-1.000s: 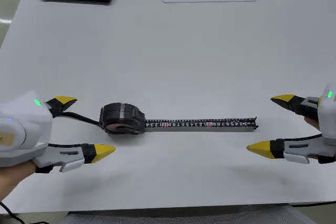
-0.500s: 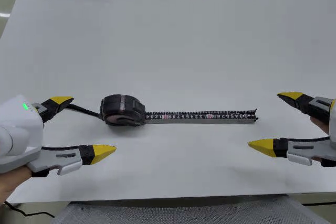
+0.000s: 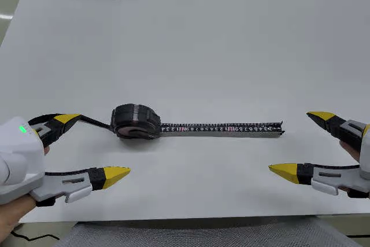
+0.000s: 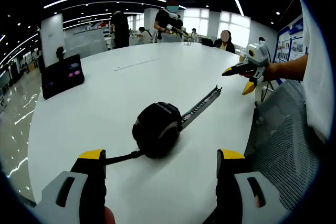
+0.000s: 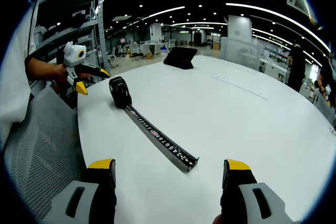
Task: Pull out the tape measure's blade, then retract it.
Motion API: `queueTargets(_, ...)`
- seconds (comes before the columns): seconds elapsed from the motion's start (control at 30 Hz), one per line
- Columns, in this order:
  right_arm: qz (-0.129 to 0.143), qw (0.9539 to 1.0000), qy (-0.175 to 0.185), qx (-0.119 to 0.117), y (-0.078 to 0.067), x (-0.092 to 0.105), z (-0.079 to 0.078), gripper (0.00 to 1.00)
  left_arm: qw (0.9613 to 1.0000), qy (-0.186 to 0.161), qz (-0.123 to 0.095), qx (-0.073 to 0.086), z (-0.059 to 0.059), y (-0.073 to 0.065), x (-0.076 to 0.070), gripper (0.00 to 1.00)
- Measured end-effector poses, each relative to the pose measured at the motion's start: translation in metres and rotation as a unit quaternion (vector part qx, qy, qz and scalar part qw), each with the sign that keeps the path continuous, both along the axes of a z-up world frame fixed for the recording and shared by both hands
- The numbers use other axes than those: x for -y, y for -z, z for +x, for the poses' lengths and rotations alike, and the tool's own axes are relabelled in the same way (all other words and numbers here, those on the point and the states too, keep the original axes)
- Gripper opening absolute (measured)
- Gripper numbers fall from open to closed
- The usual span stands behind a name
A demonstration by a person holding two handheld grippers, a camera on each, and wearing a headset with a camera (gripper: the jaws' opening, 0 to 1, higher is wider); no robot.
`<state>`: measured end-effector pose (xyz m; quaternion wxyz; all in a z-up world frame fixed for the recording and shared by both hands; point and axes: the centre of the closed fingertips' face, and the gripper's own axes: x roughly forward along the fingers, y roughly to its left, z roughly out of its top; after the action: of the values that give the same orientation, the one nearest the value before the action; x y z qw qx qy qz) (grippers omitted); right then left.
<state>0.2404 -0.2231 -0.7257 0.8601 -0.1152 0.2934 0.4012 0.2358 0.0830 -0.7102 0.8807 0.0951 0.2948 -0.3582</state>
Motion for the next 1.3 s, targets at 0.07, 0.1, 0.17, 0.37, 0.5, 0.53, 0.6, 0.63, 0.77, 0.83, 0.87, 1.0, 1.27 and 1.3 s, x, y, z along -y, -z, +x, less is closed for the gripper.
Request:
queueTargets(0.07, 0.004, 1.0000, 0.004, 0.001, 0.000, 0.000, -0.001, 0.84, 1.0000, -0.002, -0.001, -0.001, -0.003, 0.001, 0.000, 0.85)
queueTargets(0.1, 0.006, 1.0000, 0.003, -0.002, 0.000, 0.000, -0.002, 0.84, 1.0000, -0.003, -0.002, -0.002, -0.004, 0.002, 0.000, 0.85)
queueTargets(0.17, -0.001, 1.0000, -0.003, -0.007, 0.005, -0.002, -0.005, 0.85, 1.0000, -0.006, -0.002, -0.004, -0.007, 0.003, -0.001, 0.87)
queueTargets(0.37, 0.001, 1.0000, -0.002, -0.006, 0.003, -0.002, -0.005, 0.91, 1.0000, -0.008, 0.005, -0.003, -0.011, 0.003, -0.004, 0.92)
queueTargets(0.5, 0.002, 1.0000, -0.001, -0.005, 0.000, -0.003, -0.006, 0.94, 1.0000, -0.008, 0.002, -0.005, -0.013, 0.001, -0.004, 0.93)
queueTargets(0.53, 0.001, 1.0000, -0.001, -0.005, -0.001, -0.003, -0.006, 0.95, 1.0000, -0.008, 0.000, -0.006, -0.013, 0.001, -0.003, 0.93)
queueTargets(0.6, 0.000, 1.0000, -0.003, -0.005, 0.000, -0.003, -0.006, 0.97, 0.9999, -0.009, -0.003, -0.008, -0.014, 0.001, -0.003, 0.94)
queueTargets(0.63, -0.002, 1.0000, -0.004, -0.007, 0.000, -0.003, -0.007, 0.98, 0.9999, -0.008, -0.002, -0.009, -0.015, 0.001, -0.003, 0.94)
queueTargets(0.77, -0.006, 0.9999, -0.006, -0.008, 0.000, -0.003, -0.010, 0.99, 0.9999, -0.008, -0.003, -0.012, -0.017, 0.002, -0.004, 0.96)
queueTargets(0.83, -0.008, 0.9999, -0.008, -0.008, -0.001, -0.003, -0.011, 0.99, 0.9999, -0.012, -0.005, -0.011, -0.018, 0.001, -0.005, 0.96)
queueTargets(0.87, -0.009, 0.9999, -0.008, -0.009, -0.001, -0.003, -0.012, 0.99, 0.9998, -0.014, -0.006, -0.012, -0.018, 0.000, -0.006, 0.96)
queueTargets(1.0, -0.006, 0.9999, -0.006, -0.010, -0.001, -0.003, -0.013, 0.99, 0.9998, -0.017, -0.005, -0.011, -0.020, 0.001, -0.007, 0.96)
queueTargets(1.27, -0.006, 0.9999, -0.006, -0.010, -0.001, -0.001, -0.012, 0.99, 0.9997, -0.022, -0.006, -0.010, -0.021, 0.000, -0.008, 0.96)
queueTargets(1.3, -0.006, 0.9999, -0.005, -0.010, -0.001, -0.001, -0.012, 0.99, 0.9996, -0.023, -0.009, -0.011, -0.020, 0.000, -0.008, 0.96)
